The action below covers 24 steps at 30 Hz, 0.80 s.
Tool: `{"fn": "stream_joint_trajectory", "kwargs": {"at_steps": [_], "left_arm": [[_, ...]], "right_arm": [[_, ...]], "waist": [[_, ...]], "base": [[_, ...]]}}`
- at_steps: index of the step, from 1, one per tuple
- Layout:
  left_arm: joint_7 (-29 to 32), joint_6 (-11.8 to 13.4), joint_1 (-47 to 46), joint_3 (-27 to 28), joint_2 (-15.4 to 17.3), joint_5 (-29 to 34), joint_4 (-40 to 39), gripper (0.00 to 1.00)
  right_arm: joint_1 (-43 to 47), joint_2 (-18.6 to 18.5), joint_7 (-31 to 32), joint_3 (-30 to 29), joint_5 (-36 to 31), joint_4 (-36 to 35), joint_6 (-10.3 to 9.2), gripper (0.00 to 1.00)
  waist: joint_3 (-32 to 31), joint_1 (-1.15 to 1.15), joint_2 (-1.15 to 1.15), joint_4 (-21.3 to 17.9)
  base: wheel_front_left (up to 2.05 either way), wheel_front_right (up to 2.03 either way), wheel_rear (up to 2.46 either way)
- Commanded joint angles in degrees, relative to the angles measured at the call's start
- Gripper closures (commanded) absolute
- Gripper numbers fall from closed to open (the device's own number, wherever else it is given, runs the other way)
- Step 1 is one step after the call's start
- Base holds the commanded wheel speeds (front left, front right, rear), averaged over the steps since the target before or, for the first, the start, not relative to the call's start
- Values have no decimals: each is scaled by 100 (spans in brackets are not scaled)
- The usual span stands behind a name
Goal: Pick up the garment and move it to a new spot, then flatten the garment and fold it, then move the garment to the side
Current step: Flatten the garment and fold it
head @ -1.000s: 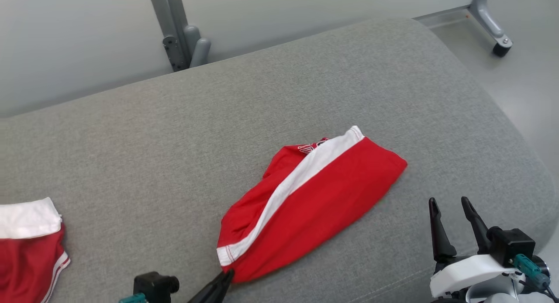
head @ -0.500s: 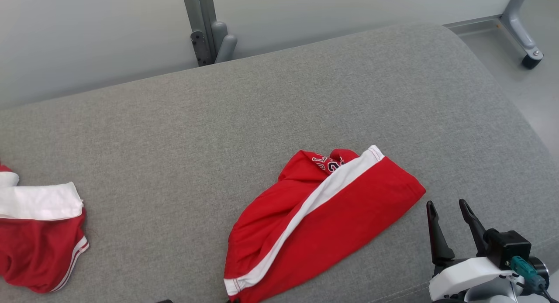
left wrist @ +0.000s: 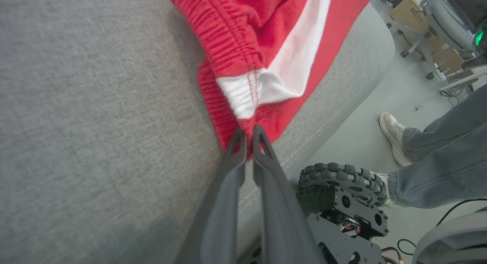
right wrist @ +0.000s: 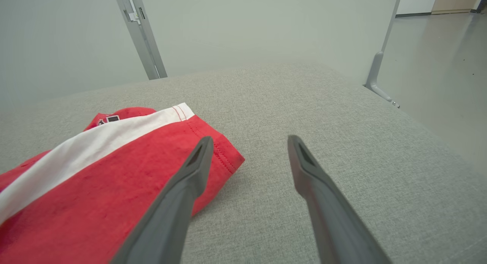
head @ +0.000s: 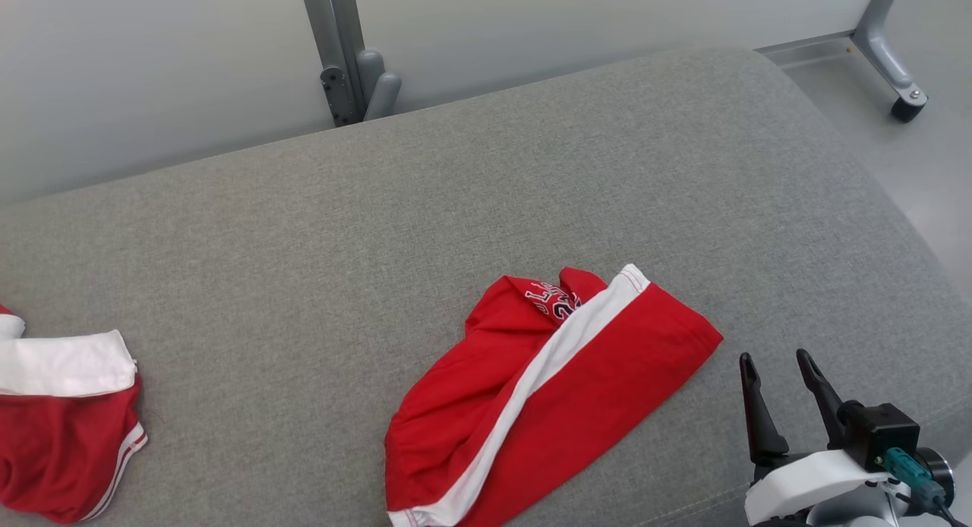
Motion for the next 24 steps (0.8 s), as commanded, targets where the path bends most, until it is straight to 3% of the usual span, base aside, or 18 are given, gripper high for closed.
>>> {"fn": "stream_joint_trajectory", "kwargs": {"at_steps": [1,6,15,19,24], "left_arm": [[-28,-12,-85,73,44,-123,12,0],[215,8,-193,275,322,-515,-1,0],[852,454,-803,809,1062,-799,-904,0],[1360,431,-1406,654,930,-579,-1222,0],[2076,301,-2236,315,384,-455,-935,0]], "right_arm": [[69,-14,-16,8,-1,-8,-2,0],[87,-13,-16,-12,42,-23,-2,0],[47,-13,-16,-15,82,-42,-2,0],[-56,-12,-16,22,90,-21,-2,0],[-140,-13,-16,46,73,-36,-2,0]], "waist": [[11,0,0,-20],[19,0,0,-109],[99,0,0,-224],[173,0,0,-283],[275,0,0,-378]], "base": [[0,0,0],[0,0,0],[0,0,0],[0,0,0],[0,0,0]]}}
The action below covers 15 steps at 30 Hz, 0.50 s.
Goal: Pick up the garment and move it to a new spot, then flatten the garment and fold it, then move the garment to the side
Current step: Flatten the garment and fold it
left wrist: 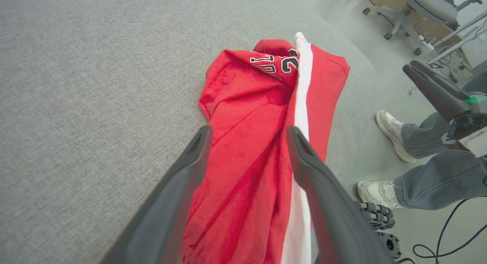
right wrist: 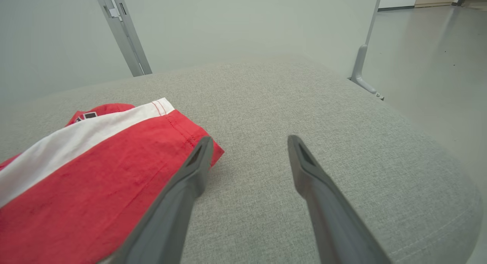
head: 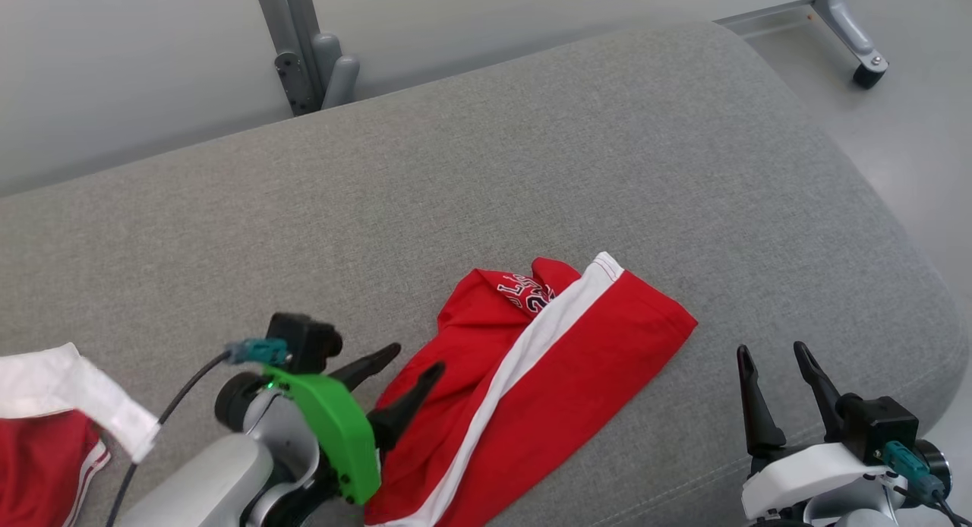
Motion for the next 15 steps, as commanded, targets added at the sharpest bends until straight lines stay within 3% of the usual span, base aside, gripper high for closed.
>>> {"fn": "stream_joint_trajectory", "kwargs": {"at_steps": [1,9,15], "left_arm": [[208,-57,-395,-101,-235,119,303,0],[551,-207,-1208,-354,-994,188,1648,0],[737,-321,-1464,-645,-1268,120,2487,0]], "right_arm": [[-101,-13,-16,10,12,-20,-2,0],[-207,-14,-16,111,22,-20,-2,0],[-177,-14,-16,112,60,0,-2,0]], "waist": [[87,0,0,-78],[241,0,0,-283],[281,0,0,-403]], "base": [[0,0,0],[0,0,0],[0,0,0]]}}
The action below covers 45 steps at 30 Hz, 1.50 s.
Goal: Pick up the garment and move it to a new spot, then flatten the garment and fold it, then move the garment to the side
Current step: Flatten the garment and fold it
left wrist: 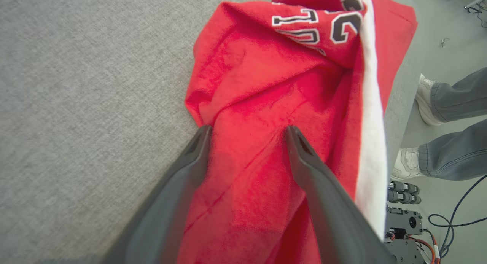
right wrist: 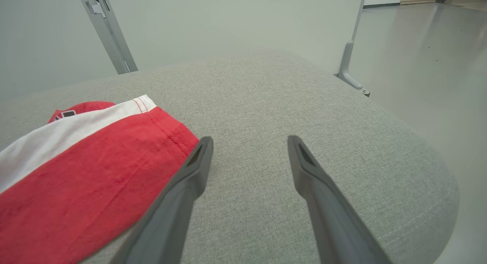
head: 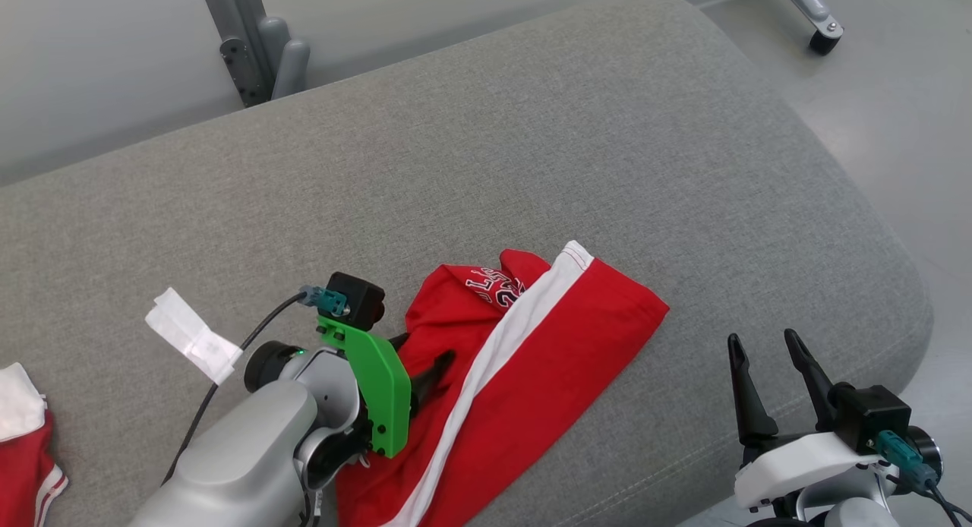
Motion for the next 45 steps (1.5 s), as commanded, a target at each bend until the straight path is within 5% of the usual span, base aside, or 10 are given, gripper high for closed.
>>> {"fn": "stream_joint_trajectory", "kwargs": {"at_steps": [1,2,4,5,10,16,21,34,39,45], "left_arm": [[-16,-31,-92,-43,-42,-78,110,0],[-19,-40,-93,-79,-75,-118,196,0],[-67,-54,-105,-149,-143,-160,296,82],[-93,-45,-92,-192,-187,-221,319,100],[-435,-47,-182,-339,-196,-409,184,100],[-1545,-46,-617,-90,-162,-198,246,100],[-2241,319,-891,20,-147,237,383,100],[-2454,324,-575,-1426,-308,2110,136,100],[-2504,331,-209,-1532,-373,2679,-71,100],[-2574,480,-247,-1317,-202,2570,-131,100]], "right_arm": [[-19,-13,-16,-10,61,11,-2,0],[-13,-11,-16,-13,63,15,-2,0],[2,-13,-16,-22,65,24,-2,0],[4,-13,-16,-24,67,31,-2,0],[-22,-13,-16,-27,109,39,-2,0],[84,-13,-16,-101,16,18,-2,0],[132,-13,-16,-106,-40,35,-2,0],[188,-14,-16,-81,-73,32,-2,0],[200,-13,-16,-61,-42,47,-2,0],[227,-13,-16,-89,-22,37,-2,0]], "waist": [[16,0,0,-34],[13,0,0,-38],[0,0,0,-37],[-9,0,0,-34],[-70,0,0,14],[-193,0,0,157],[-285,0,0,225],[-372,0,0,233],[-382,0,0,185],[-365,0,0,199]], "base": [[0,0,0],[0,0,0],[0,0,0],[0,0,0],[0,0,0],[0,0,0],[0,0,0],[0,0,0],[0,0,0],[0,0,0]]}}
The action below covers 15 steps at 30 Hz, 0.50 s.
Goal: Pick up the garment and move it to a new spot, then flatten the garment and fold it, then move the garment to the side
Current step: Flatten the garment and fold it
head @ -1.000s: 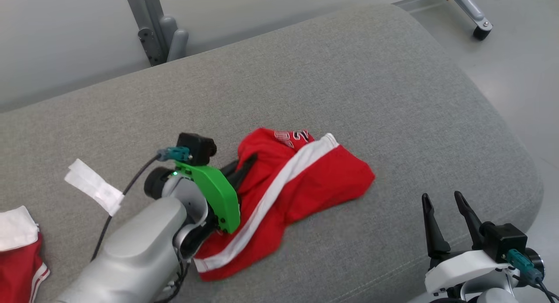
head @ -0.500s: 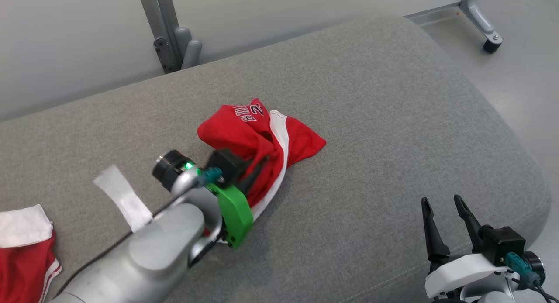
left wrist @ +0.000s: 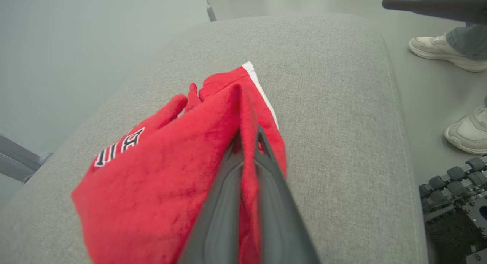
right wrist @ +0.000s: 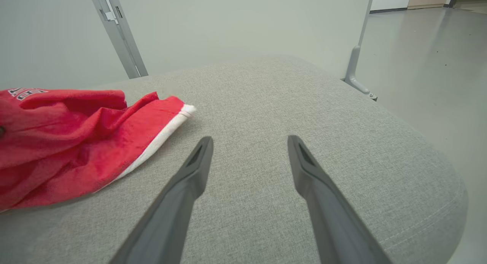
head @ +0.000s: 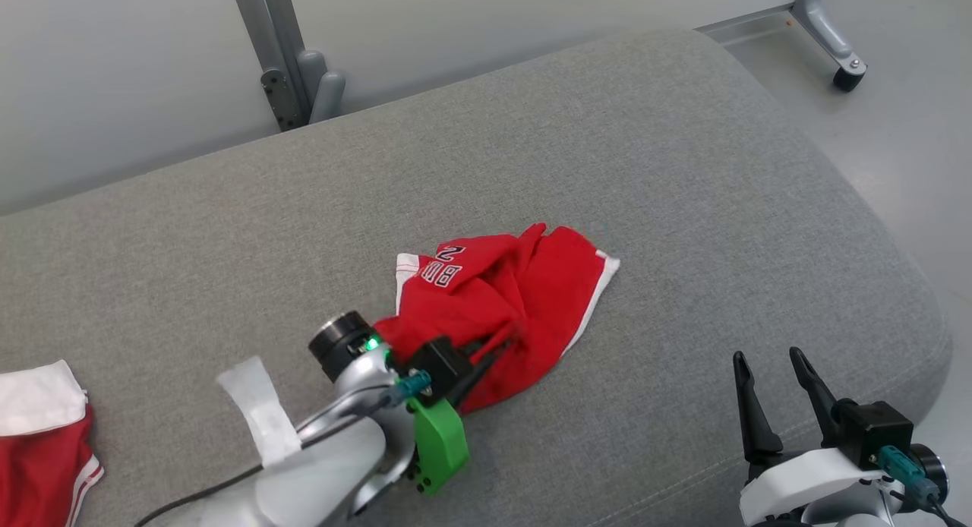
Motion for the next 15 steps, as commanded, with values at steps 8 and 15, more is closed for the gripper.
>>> {"fn": "stream_joint_trajectory", "kwargs": {"at_steps": [8,15], "left_arm": [[-89,108,-673,588,257,-264,377,100],[-143,-65,-1364,770,399,-159,1107,100]], "right_arm": [[-117,-12,-16,89,60,12,-2,0],[-280,-12,-16,190,209,-26,-2,0]], "waist": [[135,0,0,-15],[557,0,0,-202]], "base": [[0,0,0],[0,0,0]]}}
